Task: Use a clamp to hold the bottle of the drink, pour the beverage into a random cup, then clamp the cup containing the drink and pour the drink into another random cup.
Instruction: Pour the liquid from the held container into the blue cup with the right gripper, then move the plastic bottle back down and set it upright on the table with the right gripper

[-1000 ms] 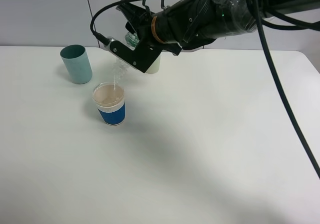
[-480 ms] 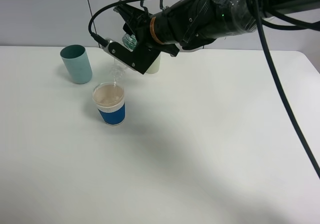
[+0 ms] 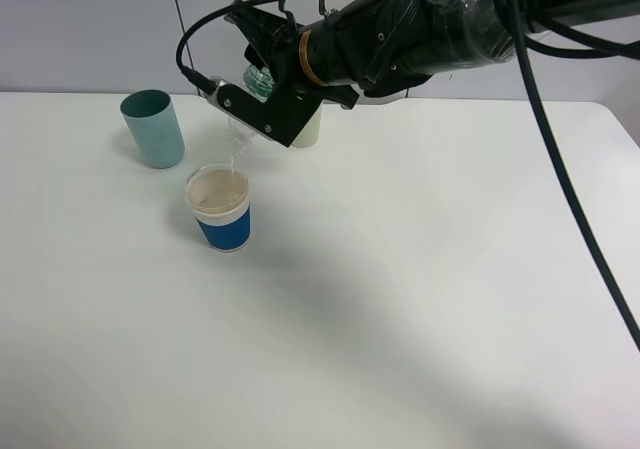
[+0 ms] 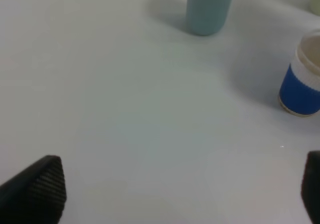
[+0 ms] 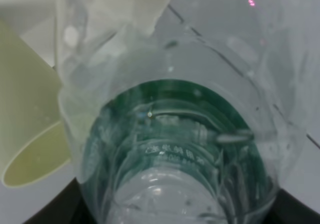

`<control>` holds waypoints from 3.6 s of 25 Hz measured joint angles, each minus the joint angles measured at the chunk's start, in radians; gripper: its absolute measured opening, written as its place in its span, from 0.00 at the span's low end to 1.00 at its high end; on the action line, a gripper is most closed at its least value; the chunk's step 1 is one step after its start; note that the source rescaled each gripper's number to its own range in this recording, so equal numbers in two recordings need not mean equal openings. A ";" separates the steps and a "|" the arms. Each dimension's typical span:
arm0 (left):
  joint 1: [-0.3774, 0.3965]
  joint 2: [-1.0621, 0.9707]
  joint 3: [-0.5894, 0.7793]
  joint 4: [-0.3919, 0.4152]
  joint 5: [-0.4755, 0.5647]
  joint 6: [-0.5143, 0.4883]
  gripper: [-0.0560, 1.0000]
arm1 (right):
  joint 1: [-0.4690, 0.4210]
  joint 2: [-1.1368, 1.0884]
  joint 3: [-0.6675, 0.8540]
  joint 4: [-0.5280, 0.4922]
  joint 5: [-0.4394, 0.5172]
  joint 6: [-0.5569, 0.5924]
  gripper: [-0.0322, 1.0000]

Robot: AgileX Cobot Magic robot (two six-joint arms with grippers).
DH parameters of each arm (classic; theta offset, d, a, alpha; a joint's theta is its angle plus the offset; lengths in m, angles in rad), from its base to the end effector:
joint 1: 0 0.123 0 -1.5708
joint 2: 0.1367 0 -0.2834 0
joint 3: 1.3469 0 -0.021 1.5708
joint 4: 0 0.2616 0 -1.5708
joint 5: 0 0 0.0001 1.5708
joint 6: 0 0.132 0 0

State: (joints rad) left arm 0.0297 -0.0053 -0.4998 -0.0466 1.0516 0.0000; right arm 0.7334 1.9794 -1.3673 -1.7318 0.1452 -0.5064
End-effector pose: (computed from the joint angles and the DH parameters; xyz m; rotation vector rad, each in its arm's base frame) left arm 0.0427 -0.0041 0.2651 -0.0281 2.0292 -0.0369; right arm 0.3830 0.3196 0.1896 -2.2303 0.2839 -1.0275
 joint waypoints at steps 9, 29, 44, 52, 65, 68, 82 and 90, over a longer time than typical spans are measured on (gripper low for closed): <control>0.000 0.000 0.000 0.000 0.000 0.000 0.86 | 0.006 0.000 -0.002 0.000 -0.002 -0.028 0.03; 0.000 0.000 0.000 0.000 0.000 0.000 0.86 | 0.047 -0.002 -0.032 0.000 -0.014 -0.126 0.03; 0.000 0.000 0.000 0.000 0.000 0.000 0.86 | 0.037 -0.014 -0.032 0.596 0.058 0.780 0.03; 0.000 0.000 0.000 0.000 0.000 0.000 0.86 | -0.032 -0.064 -0.011 0.949 -0.047 1.094 0.03; 0.000 0.000 0.000 0.000 0.000 0.000 0.86 | -0.118 -0.224 0.589 1.726 -1.070 0.401 0.03; 0.000 0.000 0.000 0.000 0.000 0.000 0.86 | -0.118 -0.224 0.671 1.857 -1.103 0.374 0.03; 0.000 0.000 0.000 0.000 0.000 0.000 0.86 | -0.118 -0.082 0.751 2.112 -1.116 0.317 0.03; 0.000 0.000 0.000 0.000 0.000 0.000 0.86 | -0.118 0.036 0.750 2.200 -1.168 0.247 0.03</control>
State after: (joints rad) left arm 0.0297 -0.0053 -0.4998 -0.0466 1.0516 0.0000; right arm 0.6156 2.0155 -0.6173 0.4678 -1.0225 -0.2597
